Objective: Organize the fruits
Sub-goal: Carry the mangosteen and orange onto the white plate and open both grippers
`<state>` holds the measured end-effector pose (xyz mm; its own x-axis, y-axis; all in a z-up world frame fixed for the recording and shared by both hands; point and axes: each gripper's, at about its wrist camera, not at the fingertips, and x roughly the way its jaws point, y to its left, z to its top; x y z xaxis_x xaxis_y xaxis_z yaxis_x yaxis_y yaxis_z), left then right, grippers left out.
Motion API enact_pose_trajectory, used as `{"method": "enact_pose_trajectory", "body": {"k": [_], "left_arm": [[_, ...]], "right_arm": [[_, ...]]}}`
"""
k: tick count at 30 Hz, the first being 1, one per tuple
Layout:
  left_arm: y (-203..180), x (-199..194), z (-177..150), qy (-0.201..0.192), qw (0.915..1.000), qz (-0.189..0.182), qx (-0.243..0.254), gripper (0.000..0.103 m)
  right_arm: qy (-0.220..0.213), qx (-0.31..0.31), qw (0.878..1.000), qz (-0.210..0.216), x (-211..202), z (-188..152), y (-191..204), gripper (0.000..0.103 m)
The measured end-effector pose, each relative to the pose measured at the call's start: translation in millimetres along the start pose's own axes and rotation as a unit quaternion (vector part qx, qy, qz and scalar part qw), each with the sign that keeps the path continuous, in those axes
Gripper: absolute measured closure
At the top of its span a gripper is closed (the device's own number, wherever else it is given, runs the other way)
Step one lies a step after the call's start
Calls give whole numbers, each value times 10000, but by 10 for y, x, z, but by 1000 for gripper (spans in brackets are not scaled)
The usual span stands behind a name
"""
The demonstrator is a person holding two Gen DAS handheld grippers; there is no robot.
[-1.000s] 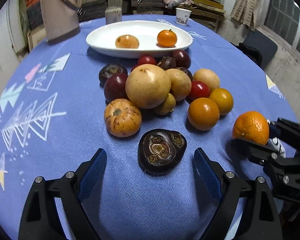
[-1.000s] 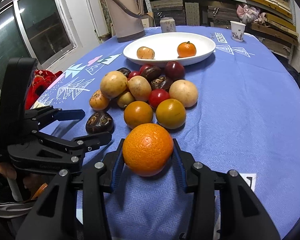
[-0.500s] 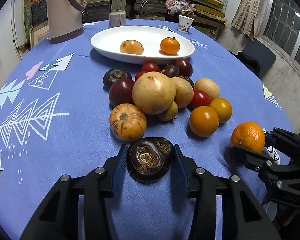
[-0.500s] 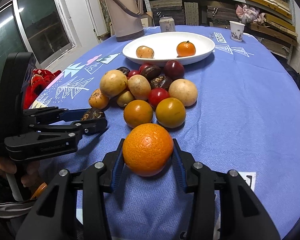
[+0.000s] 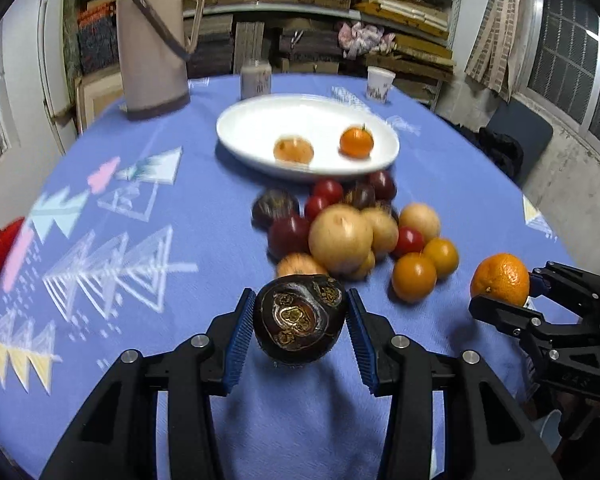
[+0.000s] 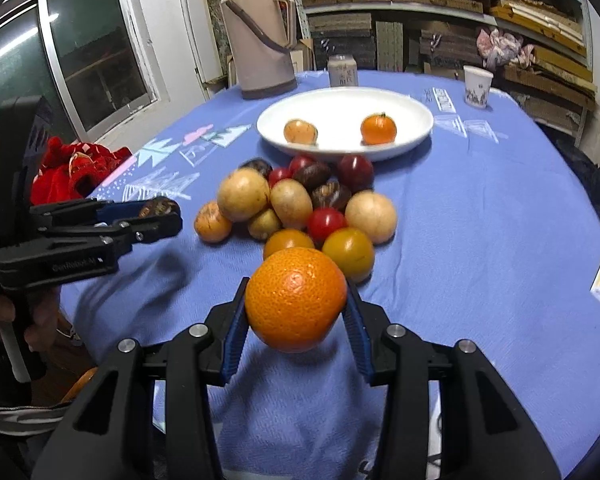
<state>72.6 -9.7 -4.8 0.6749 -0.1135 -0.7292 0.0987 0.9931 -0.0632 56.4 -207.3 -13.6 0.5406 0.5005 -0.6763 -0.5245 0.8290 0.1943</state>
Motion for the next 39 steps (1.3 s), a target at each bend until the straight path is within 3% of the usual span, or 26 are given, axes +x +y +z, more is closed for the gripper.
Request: {"method": "enact_pose_trajectory", "body": {"k": [7, 12, 17, 22, 29, 35, 37, 38, 39], "left_arm": [[4, -153, 508, -575, 9979, 222, 221, 57], [16, 137, 864, -506, 9976, 377, 300, 57], [116, 532, 1181, -424, 9980, 460, 47, 57], [183, 964, 1416, -103, 9988, 488, 3, 57], [252, 1379, 1508, 243, 9988, 407, -109, 57], [277, 1525, 1518, 337, 9980, 513, -164, 57], [266, 1545, 1521, 390, 9979, 496, -110, 47], [252, 1547, 1522, 429, 9977, 522, -69, 34], [237, 1538, 1517, 448, 9974, 569, -22, 29]], "right_arm": [[-522, -50, 9986, -21, -127, 525, -131, 60], [-538, -174, 9983, -154, 55, 928, -210, 60], [-315, -244, 9992, -103, 485, 1279, -238, 60], [59, -149, 9998, -84, 958, 1519, -325, 60], [637, -61, 9979, -103, 1450, 1580, -438, 60], [846, 81, 9963, -158, 1647, 1558, -542, 59], [902, 111, 9957, -155, 1677, 1548, -546, 58], [946, 145, 9953, -138, 1691, 1535, -557, 58], [933, 178, 9954, -155, 1688, 1527, -566, 57]]}}
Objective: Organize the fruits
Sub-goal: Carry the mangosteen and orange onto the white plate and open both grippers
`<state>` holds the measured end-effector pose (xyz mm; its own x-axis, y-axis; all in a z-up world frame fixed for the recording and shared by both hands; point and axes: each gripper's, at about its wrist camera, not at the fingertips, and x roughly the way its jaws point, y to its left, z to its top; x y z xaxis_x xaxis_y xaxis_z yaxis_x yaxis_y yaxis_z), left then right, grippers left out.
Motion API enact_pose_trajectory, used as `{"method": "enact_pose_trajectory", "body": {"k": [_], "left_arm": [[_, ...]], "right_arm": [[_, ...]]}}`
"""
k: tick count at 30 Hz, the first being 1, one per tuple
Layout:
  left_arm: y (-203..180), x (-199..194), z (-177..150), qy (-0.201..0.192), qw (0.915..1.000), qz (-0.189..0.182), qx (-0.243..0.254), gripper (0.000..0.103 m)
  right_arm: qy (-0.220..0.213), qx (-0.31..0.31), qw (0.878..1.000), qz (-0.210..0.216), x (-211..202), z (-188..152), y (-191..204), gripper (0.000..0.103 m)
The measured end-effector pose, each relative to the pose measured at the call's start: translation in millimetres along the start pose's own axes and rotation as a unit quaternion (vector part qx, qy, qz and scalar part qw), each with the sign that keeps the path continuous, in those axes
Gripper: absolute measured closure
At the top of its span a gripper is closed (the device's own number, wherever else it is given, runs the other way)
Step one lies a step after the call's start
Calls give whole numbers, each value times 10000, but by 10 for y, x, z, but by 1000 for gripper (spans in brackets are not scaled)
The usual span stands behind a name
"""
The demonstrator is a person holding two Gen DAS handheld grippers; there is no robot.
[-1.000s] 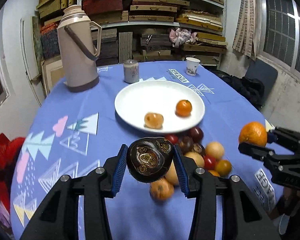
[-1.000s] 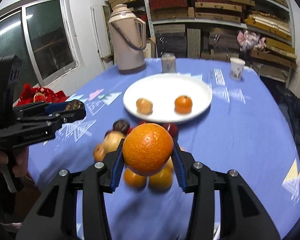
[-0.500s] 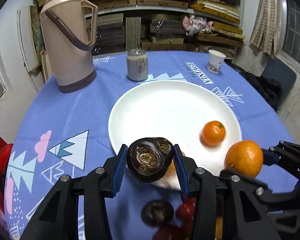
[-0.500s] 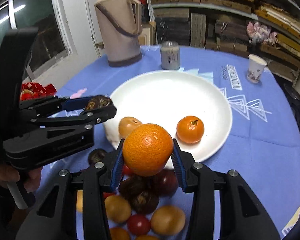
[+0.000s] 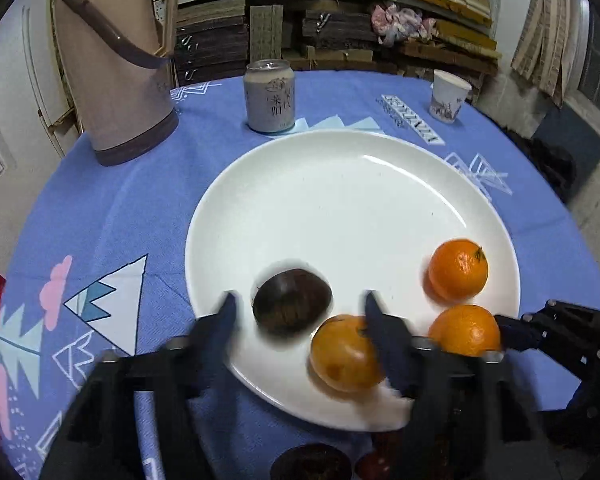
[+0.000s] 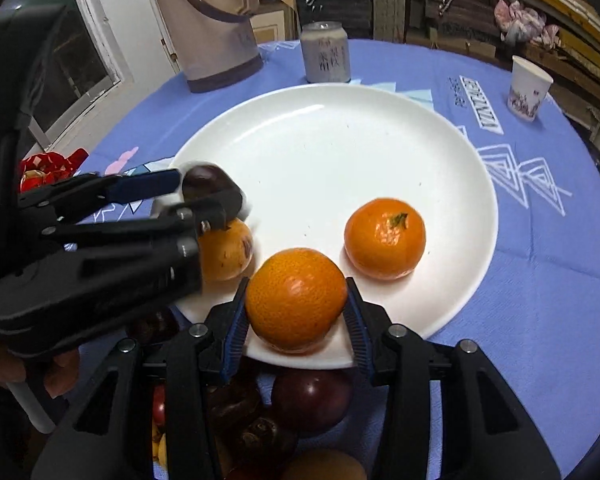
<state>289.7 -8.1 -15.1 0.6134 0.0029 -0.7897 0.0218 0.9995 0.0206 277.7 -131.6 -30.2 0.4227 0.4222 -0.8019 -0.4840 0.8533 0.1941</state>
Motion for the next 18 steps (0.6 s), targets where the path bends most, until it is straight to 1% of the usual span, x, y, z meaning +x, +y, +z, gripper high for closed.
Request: {"method": "enact_pose_trajectory", "body": {"k": [2, 5, 9, 14, 16, 18], "left_arm": [[-21, -66, -27, -106, 9999, 56, 102, 29], [-28, -173, -71, -187, 9995, 145, 191, 28], [22, -328, -154, -242, 9996, 139, 98, 25], [42, -531, -275, -306, 9994, 144, 81, 24], [33, -613, -305, -319, 9992, 206, 90, 24], [19, -733, -346, -398, 9989, 204, 103, 24]], "right_arm": [[-93, 42, 9999, -28, -56, -18, -9, 49], [-224, 89, 9997, -36, -186, -57, -27, 48], [-380, 146, 9992, -51, -411, -159, -65, 42], [-584, 243, 9980, -89, -710, -336, -116, 40], [-631, 302, 9975, -105, -798, -392, -132, 40], [-707, 361, 9968, -113, -904, -463, -137, 37]]}}
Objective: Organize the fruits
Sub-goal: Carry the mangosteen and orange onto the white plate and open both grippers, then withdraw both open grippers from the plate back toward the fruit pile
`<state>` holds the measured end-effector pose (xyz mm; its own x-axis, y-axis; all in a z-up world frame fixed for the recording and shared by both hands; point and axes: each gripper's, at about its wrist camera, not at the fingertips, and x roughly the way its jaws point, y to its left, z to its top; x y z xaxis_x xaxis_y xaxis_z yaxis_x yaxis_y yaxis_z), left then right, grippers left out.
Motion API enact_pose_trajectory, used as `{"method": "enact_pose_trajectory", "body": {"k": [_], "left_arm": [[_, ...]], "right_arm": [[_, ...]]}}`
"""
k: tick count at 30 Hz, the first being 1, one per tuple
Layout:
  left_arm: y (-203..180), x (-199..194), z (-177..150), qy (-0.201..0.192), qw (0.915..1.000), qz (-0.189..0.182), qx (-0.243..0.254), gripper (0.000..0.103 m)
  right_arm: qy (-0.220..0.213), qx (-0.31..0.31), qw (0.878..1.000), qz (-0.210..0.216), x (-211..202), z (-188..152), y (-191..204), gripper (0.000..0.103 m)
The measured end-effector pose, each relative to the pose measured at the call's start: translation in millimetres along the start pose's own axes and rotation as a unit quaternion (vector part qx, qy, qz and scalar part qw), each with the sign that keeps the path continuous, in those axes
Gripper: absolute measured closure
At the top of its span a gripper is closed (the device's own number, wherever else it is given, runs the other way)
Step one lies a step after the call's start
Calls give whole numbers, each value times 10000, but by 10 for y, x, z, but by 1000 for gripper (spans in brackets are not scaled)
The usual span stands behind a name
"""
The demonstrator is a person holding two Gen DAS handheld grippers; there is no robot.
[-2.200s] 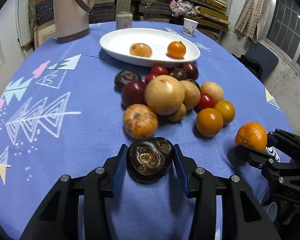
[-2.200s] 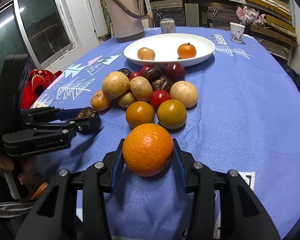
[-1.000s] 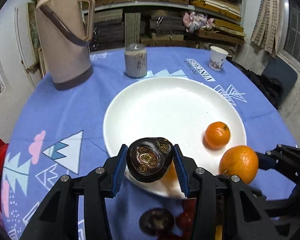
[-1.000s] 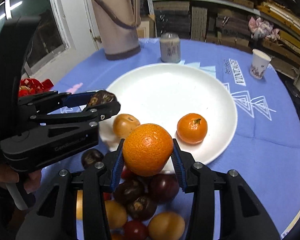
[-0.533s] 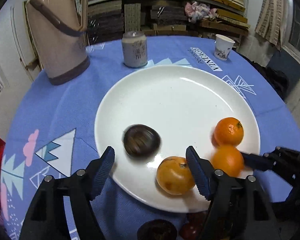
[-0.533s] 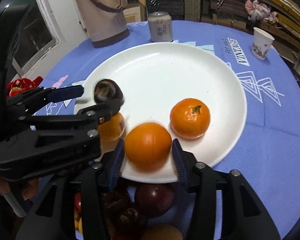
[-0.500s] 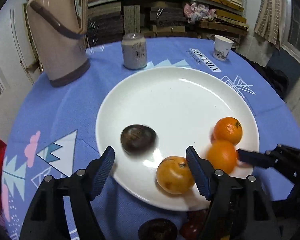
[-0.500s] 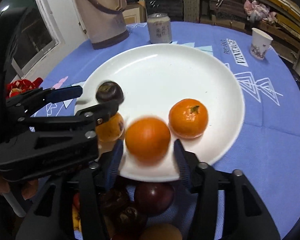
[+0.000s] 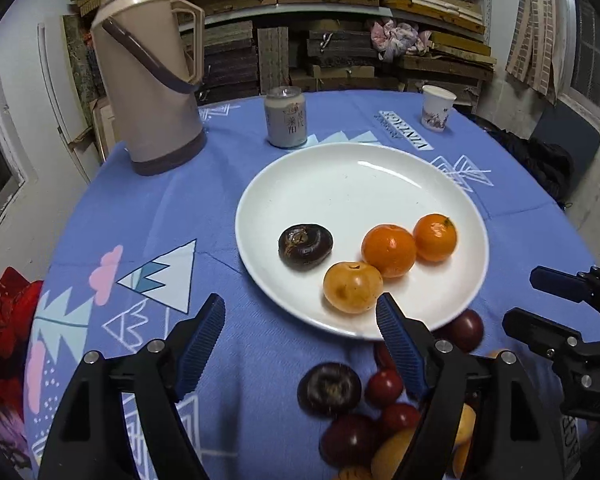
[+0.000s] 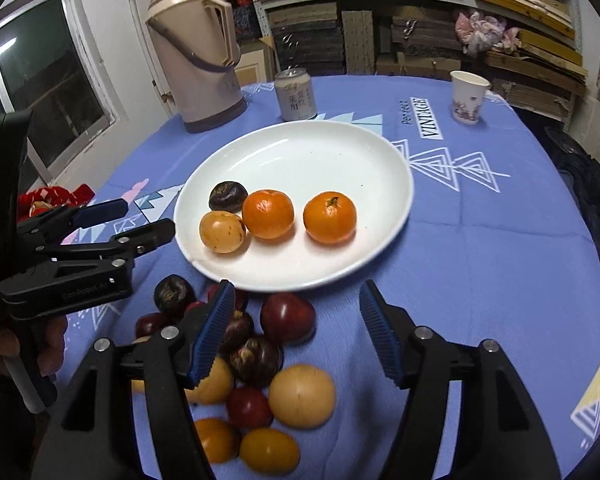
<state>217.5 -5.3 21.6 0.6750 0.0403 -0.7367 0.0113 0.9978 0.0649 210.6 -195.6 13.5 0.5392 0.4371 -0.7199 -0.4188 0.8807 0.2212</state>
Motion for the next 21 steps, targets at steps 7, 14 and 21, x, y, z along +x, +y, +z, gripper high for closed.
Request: {"method": "enact_pose_trajectory", "body": {"k": [7, 14, 21], "left_arm": [[-78, -358, -259, -233, 9996, 12, 174, 15], [-124, -560, -640, -288, 9990, 27, 330, 15], [-156, -615, -967, -220, 9990, -160, 353, 15]], "right_arm": [[-334, -50, 9991, -240, -329, -248, 87, 18], [-288, -129, 9992, -261, -483, -728, 214, 14], [-216, 109, 9996, -168, -531, -1070, 178, 11]]}}
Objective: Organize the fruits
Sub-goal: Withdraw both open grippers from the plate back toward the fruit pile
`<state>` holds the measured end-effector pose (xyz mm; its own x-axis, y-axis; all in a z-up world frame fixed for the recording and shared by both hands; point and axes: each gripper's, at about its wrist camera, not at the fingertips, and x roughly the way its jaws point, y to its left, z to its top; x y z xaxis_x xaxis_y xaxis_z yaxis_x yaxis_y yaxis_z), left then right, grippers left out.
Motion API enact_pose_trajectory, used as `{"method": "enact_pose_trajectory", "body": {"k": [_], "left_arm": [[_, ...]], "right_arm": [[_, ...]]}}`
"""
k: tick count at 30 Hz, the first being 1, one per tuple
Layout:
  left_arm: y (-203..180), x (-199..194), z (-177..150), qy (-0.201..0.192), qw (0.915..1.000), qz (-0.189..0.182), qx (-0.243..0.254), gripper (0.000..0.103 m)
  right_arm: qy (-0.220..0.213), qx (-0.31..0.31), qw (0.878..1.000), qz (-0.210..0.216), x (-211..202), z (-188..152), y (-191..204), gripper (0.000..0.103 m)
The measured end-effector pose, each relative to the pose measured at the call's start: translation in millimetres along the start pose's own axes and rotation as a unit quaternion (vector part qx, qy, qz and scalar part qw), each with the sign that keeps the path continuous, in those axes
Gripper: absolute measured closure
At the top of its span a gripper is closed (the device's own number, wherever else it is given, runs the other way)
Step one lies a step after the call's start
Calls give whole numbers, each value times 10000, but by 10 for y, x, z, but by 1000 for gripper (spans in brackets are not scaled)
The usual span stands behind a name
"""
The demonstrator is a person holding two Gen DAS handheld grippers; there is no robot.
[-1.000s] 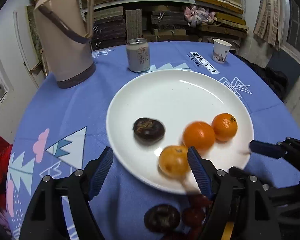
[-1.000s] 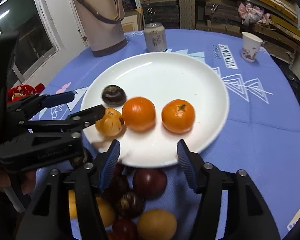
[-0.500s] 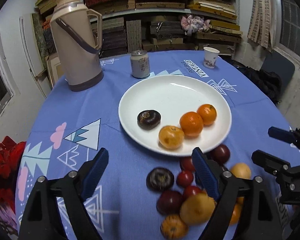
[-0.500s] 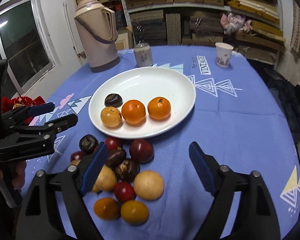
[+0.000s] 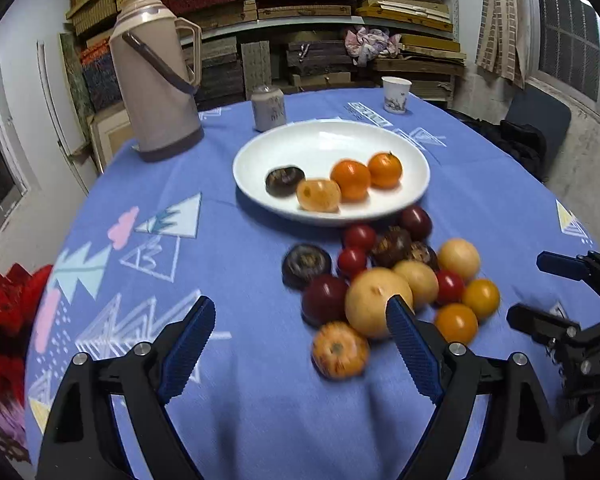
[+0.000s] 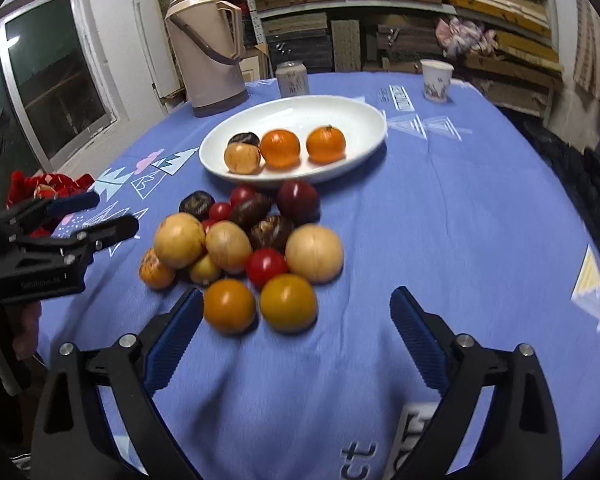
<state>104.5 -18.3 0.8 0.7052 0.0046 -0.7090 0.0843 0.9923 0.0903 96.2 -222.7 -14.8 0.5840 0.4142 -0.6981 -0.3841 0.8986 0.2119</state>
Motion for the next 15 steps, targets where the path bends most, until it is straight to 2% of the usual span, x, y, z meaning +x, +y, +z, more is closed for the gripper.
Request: {"method": "enact_pose_trajectory", "body": {"k": [7, 15], "left_arm": [[-43, 132, -216, 139, 9998, -117, 104, 15], [-15, 308, -310, 390, 9991, -154, 27, 15]], "right_arm": [[118, 326, 9993, 126, 5, -79, -93, 11], [188, 270, 9994, 141, 47, -110, -37, 11]]}}
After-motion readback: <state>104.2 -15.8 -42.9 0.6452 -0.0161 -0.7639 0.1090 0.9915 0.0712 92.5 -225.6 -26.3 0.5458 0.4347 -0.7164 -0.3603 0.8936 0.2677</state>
